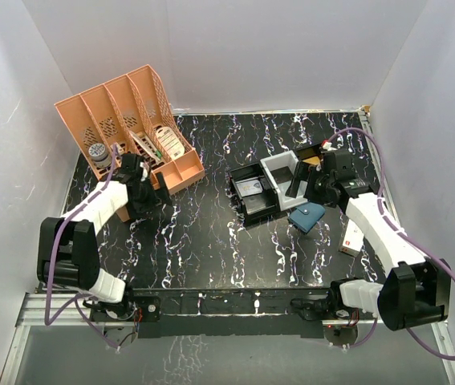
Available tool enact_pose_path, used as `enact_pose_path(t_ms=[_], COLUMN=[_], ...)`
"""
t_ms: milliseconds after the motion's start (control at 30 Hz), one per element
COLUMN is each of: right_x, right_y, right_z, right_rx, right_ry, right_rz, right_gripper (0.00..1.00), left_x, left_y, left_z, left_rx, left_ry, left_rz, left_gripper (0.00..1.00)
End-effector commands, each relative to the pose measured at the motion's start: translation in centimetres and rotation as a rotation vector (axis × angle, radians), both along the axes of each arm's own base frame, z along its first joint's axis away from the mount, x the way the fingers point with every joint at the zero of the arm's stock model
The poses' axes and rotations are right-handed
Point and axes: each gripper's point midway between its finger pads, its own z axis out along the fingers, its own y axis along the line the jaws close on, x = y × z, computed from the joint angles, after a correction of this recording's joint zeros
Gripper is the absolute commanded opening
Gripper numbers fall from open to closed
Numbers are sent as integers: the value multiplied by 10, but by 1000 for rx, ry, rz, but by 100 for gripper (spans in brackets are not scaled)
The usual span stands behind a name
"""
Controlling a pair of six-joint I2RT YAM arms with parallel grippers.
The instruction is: Take the credit cards out of the card holder
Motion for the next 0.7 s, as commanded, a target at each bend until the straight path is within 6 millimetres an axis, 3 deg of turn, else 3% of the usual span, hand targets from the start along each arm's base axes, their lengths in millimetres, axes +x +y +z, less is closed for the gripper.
enact_pose_path(t_ms=[0, 233, 433, 667], right_x=[19, 26, 56, 80], right_y=[1, 29, 46, 85], right_z=[21, 15, 11, -15], right_rx=[-8, 83, 86, -15], right_ry=[-60, -18, -12, 70], right_rz=[23, 176, 243, 338], right_gripper=[98, 93, 85, 75], left_x=[4, 9, 21, 40], left_y=[47, 81, 98, 118], left_z=[-1, 4, 8, 16], left_rx=[96, 172, 181, 135], left_ry=[2, 1, -15, -49], left_rz=[66, 108, 93, 177], left_gripper=[99, 99, 99, 99])
